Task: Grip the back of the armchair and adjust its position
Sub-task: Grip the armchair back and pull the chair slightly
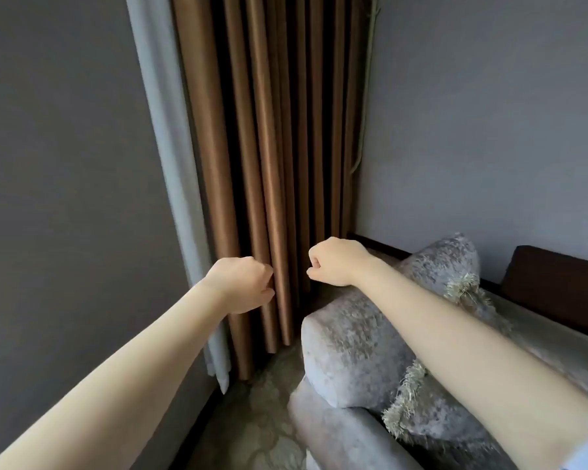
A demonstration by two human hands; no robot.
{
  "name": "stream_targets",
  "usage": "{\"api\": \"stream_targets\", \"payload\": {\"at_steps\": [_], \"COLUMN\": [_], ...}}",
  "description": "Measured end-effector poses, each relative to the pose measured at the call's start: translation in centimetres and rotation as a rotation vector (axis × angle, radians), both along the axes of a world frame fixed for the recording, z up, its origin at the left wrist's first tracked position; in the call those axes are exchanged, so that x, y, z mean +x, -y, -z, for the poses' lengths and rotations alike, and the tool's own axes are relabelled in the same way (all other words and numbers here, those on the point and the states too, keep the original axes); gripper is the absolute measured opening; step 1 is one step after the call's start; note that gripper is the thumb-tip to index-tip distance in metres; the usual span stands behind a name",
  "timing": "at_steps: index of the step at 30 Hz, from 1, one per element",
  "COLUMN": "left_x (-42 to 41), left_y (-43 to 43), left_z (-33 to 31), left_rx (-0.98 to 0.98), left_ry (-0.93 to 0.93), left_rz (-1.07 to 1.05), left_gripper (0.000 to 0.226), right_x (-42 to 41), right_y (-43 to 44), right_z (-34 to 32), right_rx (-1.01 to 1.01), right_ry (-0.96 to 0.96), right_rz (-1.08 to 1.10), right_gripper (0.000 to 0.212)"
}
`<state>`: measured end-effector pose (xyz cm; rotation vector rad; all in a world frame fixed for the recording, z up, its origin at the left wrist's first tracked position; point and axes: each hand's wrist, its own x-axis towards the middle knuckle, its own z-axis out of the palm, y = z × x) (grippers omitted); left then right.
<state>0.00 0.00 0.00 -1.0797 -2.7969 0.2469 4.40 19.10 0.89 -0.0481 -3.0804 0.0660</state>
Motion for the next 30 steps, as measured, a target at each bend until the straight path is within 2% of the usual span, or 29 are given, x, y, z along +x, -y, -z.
{"api": "stream_targets", "payload": {"at_steps": [4,8,11,14,18,22,26,30], "left_x": [-9.9,-19.2,-24.6,-27.7,-30.0,-33.0,-36.2,-39.5], "left_y": [-0.9,-3.1,-6.2,-10.4,-17.1,-24.2,-30.2,-35.5], "left_z": [1.0,2.0,2.9,4.6,7.9,11.0,13.1,13.7], "left_rx": [-0.005,0.027,0.031,0.044,-0.097,-0.186,-0.292,-0.345], "left_ry": [-0.054,0.072,0.131,0.272,0.237,0.233,0.255,0.291], "left_rz": [0.108,0.250,0.359,0.439,0.621,0.757,0.839,0.859], "left_gripper": [0.026,0.027,0.037,0.047,0.052,0.055,0.055,0.062], "right_x": [-8.1,-14.5,-17.5,-18.3,-18.6,-19.9,-22.1,-23.8], "right_y": [-0.7,-2.7,-4.7,-6.7,-11.6,-18.4,-25.2,-28.1], "right_z": [2.8,5.1,6.7,8.1,9.7,12.2,15.5,19.5], "right_rx": [-0.049,-0.077,-0.135,-0.155,-0.118,-0.167,-0.274,-0.394], "right_ry": [0.005,-0.048,-0.174,-0.234,-0.243,-0.298,-0.224,-0.089], "right_rz": [0.115,0.334,0.526,0.708,0.907,1.146,1.363,1.587], "right_gripper": [0.021,0.026,0.029,0.032,0.036,0.039,0.052,0.064]}}
